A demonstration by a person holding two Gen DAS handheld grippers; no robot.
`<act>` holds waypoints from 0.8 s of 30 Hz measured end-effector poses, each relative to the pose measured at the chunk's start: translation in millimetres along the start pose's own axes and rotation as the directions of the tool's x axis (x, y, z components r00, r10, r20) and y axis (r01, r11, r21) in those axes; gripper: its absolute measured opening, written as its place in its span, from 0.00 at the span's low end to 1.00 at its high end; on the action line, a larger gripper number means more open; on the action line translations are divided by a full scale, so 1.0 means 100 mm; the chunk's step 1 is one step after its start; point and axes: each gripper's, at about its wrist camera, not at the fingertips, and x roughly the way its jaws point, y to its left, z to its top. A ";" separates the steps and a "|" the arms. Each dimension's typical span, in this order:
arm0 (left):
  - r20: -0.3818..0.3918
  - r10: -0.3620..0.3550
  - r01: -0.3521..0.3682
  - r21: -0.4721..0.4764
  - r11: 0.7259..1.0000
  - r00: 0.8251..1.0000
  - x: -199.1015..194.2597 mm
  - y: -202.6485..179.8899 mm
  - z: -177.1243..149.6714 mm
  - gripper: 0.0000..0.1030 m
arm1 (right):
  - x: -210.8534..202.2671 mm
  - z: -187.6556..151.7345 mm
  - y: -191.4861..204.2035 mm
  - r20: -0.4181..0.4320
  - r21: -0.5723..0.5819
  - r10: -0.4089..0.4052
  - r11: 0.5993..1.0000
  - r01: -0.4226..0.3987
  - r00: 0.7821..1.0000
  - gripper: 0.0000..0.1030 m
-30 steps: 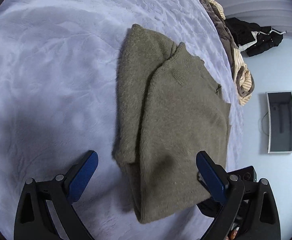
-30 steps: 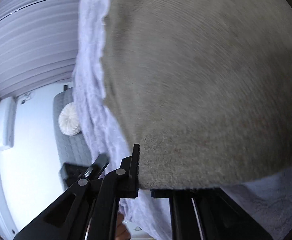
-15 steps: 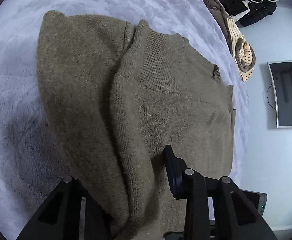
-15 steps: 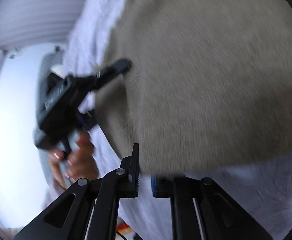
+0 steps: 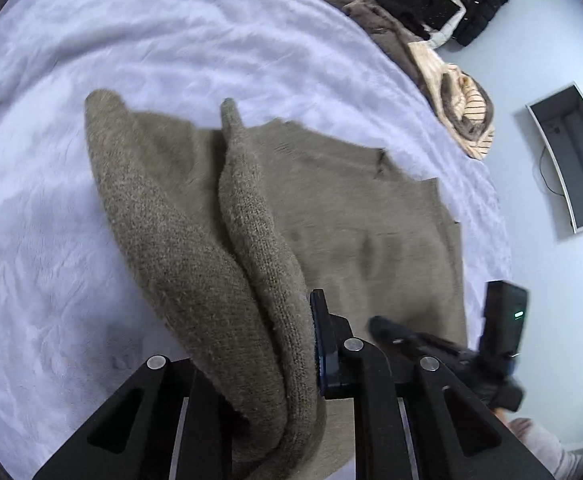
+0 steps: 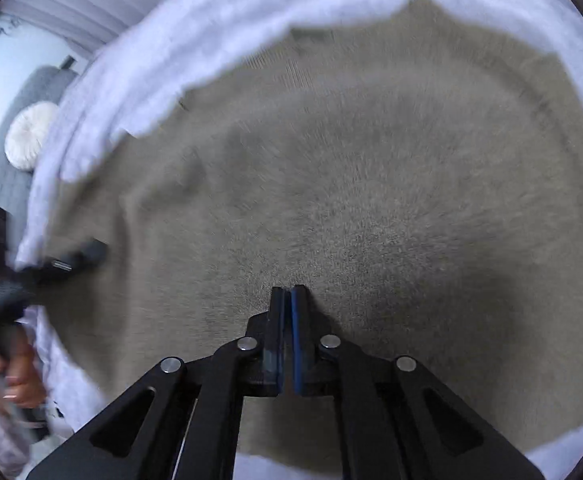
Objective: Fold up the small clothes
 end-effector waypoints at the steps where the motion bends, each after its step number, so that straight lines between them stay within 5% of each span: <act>1: 0.008 -0.002 0.002 0.021 1.000 1.000 -0.03 -0.12 0.03 0.18 | -0.01 -0.02 0.01 0.011 -0.010 -0.004 1.000 0.004 1.000 0.02; 4: 0.022 -0.025 0.023 0.101 0.995 0.999 -0.07 -0.55 0.12 0.18 | -0.06 -0.11 -0.03 0.027 0.014 0.024 1.000 -0.025 0.999 0.02; 9: -0.009 -0.049 0.050 0.255 0.966 0.999 0.27 -1.46 0.24 0.18 | -0.07 -0.17 -0.31 0.055 0.156 0.194 0.967 -0.201 0.979 0.00; 12: -0.076 -0.046 0.068 0.318 0.945 0.996 0.73 -1.86 0.17 0.18 | -0.13 -0.26 -0.58 0.102 0.275 0.324 0.899 -0.340 0.941 0.00; 15: -0.105 0.053 -0.011 0.365 0.931 0.993 1.12 -2.05 0.01 0.18 | -0.21 -0.39 -0.87 0.167 0.377 0.411 0.813 -0.443 0.896 0.00; 18: -0.088 0.073 -0.035 0.371 0.928 0.993 1.12 -2.15 -0.11 0.38 | -0.27 -0.47 -1.09 0.193 0.423 0.464 0.756 -0.500 0.864 0.00; 20: -0.069 0.000 0.024 0.349 0.937 0.998 0.95 -2.19 -0.11 0.66 | -0.32 -0.46 -1.15 0.204 0.415 0.479 0.748 -0.519 0.854 0.01; 24: 0.007 -0.071 0.063 0.385 0.921 0.997 0.53 -2.29 -0.09 0.69 | -0.45 -0.30 -1.24 0.245 0.410 0.488 0.731 -0.545 0.838 0.05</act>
